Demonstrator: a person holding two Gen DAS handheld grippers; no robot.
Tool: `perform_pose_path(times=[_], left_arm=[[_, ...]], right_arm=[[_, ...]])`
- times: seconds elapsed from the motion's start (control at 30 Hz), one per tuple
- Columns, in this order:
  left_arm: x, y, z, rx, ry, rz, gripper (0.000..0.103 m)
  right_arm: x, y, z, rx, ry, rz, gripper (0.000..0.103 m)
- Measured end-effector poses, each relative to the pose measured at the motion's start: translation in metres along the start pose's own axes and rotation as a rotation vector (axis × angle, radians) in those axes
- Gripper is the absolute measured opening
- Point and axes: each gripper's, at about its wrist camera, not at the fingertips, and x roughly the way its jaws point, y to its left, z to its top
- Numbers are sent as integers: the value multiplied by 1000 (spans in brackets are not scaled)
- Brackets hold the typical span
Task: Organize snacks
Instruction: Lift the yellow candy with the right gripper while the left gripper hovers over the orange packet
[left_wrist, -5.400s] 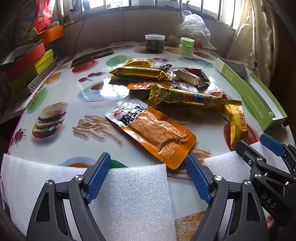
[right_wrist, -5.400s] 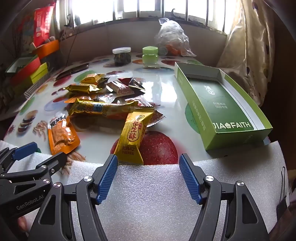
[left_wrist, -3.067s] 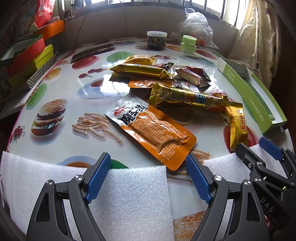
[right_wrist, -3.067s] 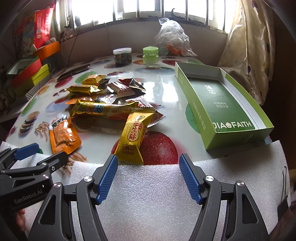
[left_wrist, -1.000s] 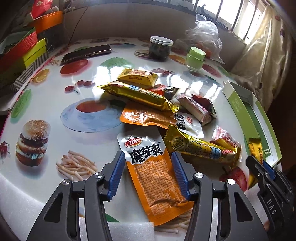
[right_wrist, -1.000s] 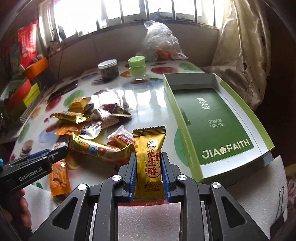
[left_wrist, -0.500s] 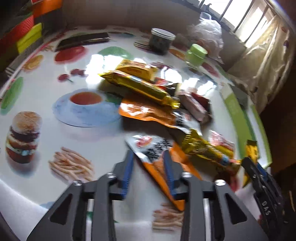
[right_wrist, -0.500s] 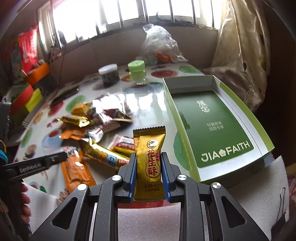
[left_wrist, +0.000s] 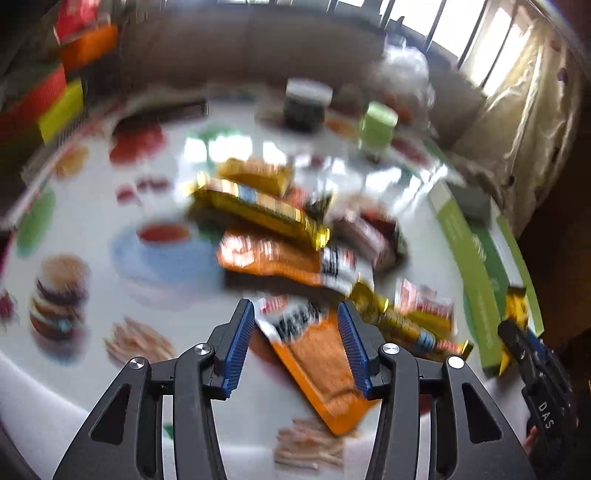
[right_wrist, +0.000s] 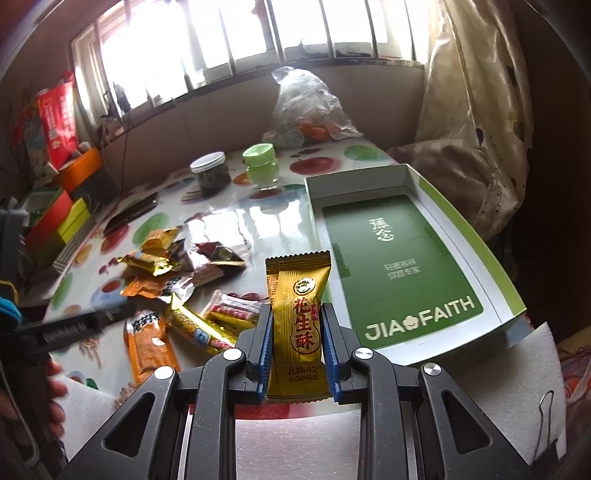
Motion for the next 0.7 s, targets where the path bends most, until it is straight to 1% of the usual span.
perform_pose_path(times=[0.03, 0.07, 0.1, 0.17, 0.2, 0.23, 0.3, 0.33, 0.43, 0.5, 0.53, 0.6, 0.7], left_arm=[[2, 3, 4, -9, 17, -19, 48], [7, 7, 9, -30, 57, -30, 48], [9, 13, 12, -56, 78, -31, 48], [6, 18, 15, -63, 78, -38, 48], [4, 19, 17, -69, 90, -55, 48], [3, 18, 19, -58, 89, -53, 49], [-7, 10, 30, 10, 53, -26, 49], [-12, 8, 34, 20, 37, -20, 49], [-31, 2, 47, 46, -20, -61, 49], [-33, -2, 49, 67, -25, -78, 49], [-31, -1, 48, 62, -12, -84, 49], [-21, 0, 39, 30, 34, -62, 49], [6, 1, 13, 9, 143, -12, 49]], right_arm=[[0, 0, 0, -1, 3, 1, 23], [1, 0, -1, -2, 5, 1, 23], [1, 0, -1, -3, 4, 3, 23], [0, -1, -1, 2, 1, 7, 23], [0, -2, -1, 5, 1, 8, 23], [1, -2, 0, 5, 2, 12, 23], [2, -2, 2, 2, 0, 15, 23], [2, -2, 3, 2, -3, 17, 23], [1, -4, 4, 13, -9, 25, 23], [2, -5, 4, 18, -7, 29, 23], [2, -5, 3, 17, -5, 30, 23], [4, -5, 1, 15, 0, 32, 23], [5, -7, -1, 25, 6, 41, 23]])
